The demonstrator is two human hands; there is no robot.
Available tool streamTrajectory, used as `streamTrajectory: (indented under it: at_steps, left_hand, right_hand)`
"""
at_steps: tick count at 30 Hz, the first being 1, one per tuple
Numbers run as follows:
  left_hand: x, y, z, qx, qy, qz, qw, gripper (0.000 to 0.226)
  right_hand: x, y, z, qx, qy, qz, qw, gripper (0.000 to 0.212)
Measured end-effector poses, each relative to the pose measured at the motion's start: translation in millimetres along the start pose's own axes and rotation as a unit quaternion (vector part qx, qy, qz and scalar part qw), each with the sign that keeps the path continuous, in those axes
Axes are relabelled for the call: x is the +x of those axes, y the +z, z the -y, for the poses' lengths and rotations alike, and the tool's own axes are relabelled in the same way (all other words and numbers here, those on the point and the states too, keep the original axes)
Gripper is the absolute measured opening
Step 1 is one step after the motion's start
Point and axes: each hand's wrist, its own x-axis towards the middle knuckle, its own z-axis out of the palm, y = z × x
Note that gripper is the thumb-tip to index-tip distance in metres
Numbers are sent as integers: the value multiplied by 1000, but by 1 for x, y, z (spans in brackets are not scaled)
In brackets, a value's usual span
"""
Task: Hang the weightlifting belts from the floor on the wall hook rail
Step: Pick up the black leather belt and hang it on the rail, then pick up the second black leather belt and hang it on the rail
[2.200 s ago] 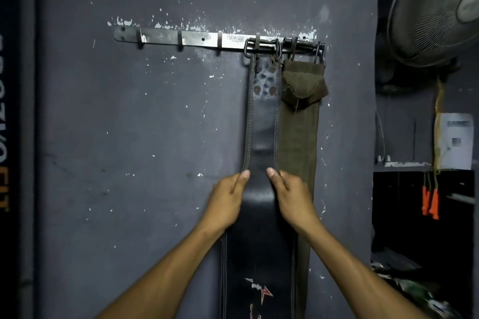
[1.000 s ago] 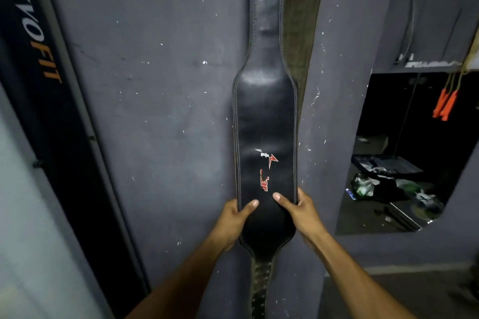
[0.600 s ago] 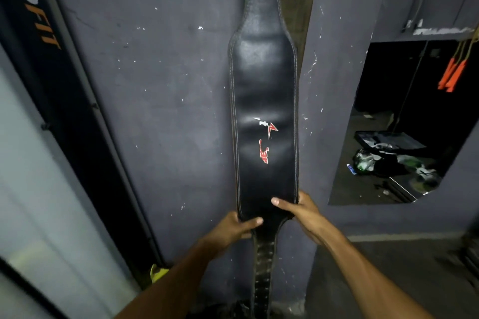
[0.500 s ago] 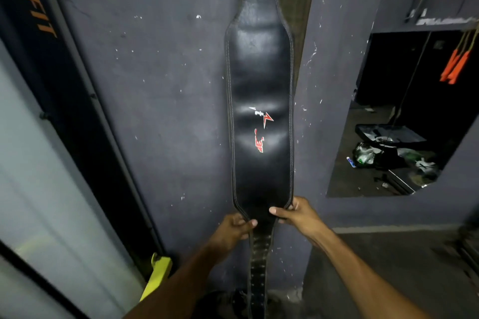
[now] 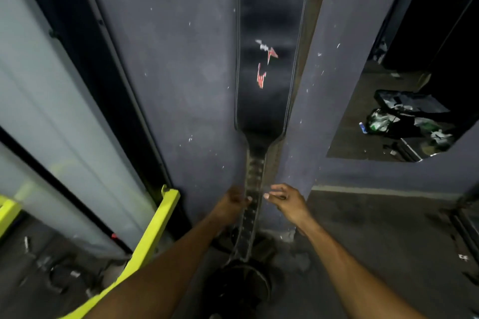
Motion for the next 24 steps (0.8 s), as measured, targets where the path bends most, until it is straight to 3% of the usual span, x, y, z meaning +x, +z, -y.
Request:
streamTrajectory:
  at_steps: [2,5,8,9,12,14,22,24]
  left_hand:
    - [-13,8,27,-20,-24,-25,999,36]
    - [-37,15,69,-66,-91,-45,993,12]
    - [-44,22,140,-77,-161,-49,983,43]
    - [-55,20,139,-65,-182,-54,980,44]
    - [-78,16,135,-61,-206,-65,974,14]
    - [-75,11,154,-46,-216,-74,972,9]
    - [-48,-21,204,-48,-250,20,967,26]
    - [-36,-24,219,-54,-276,31,959,22]
  right_hand:
    - [-8,11,-26,-9,23,3,1000,37]
    - [-21,29,-62,-15,61,28,998,31]
    - [-33,49,-92,-3,112,58,992,38]
    - [-37,54,-99,-4,125,65,990,40]
    - [-44,66,-108,-14,148,85,985,38]
    - [-42,69,-111,-25,160,93,982,38]
    - [-7,94,-137,-90,210,74,971,32]
    - [1,101,-148,-119,212,75,967,33]
